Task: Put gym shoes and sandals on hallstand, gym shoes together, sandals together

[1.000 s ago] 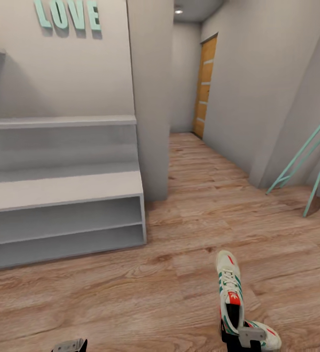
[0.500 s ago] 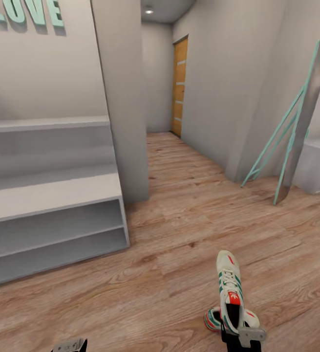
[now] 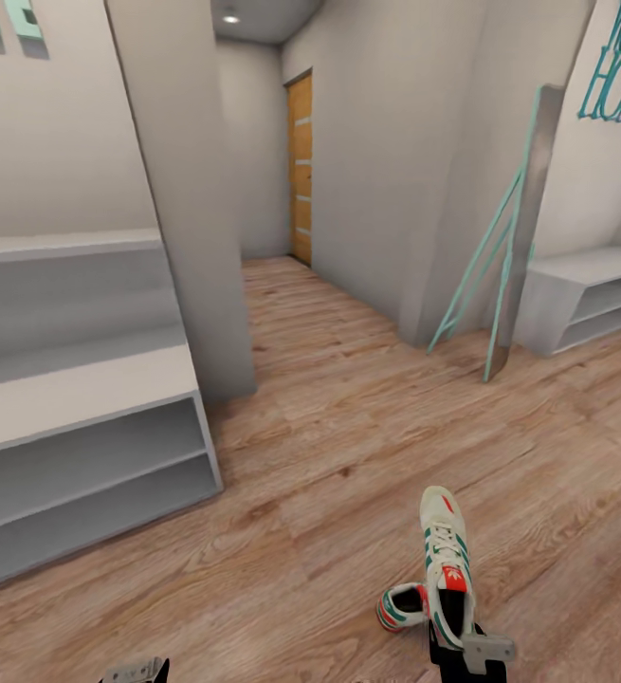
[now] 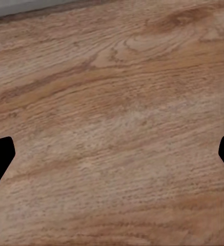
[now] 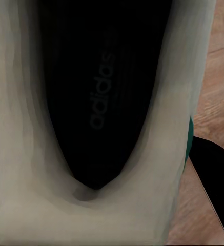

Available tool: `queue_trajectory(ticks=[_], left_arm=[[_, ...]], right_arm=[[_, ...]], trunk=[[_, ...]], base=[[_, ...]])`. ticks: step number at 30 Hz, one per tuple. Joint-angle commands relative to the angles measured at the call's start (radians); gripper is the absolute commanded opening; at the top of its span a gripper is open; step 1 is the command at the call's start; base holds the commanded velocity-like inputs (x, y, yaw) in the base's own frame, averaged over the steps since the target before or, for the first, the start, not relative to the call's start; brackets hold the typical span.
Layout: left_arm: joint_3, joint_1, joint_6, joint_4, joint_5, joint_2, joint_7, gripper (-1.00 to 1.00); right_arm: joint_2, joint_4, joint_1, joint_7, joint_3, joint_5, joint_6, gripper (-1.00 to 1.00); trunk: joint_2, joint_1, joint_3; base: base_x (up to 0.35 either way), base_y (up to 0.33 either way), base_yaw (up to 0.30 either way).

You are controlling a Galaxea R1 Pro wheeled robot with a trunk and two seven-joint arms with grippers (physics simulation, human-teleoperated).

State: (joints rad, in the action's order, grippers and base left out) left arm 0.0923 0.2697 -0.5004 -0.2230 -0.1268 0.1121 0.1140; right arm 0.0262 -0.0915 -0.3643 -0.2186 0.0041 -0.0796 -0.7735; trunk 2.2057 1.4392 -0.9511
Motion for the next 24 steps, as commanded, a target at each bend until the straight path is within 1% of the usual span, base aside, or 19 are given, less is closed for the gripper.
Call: queue_trajectory(ticks=[1, 24], left_arm=[[0.004, 0.0, -0.001, 0.001, -0.01, 0.0, 0.011, 1.0], [0.004, 0.0, -0.001, 0.001, -0.009, 0.0, 0.01, 1.0]], right_arm=[[0.0, 0.001, -0.001, -0.008, 0.001, -0.009, -0.001, -1.0], [0.0, 0.001, -0.001, -0.008, 0.001, -0.009, -0.001, -1.0]], trunk=[[0.0, 0.0, -0.001], [0.0, 0.0, -0.001]], base=[[0.001, 0.001, -0.287], [0.0, 0.0, -0.287]])
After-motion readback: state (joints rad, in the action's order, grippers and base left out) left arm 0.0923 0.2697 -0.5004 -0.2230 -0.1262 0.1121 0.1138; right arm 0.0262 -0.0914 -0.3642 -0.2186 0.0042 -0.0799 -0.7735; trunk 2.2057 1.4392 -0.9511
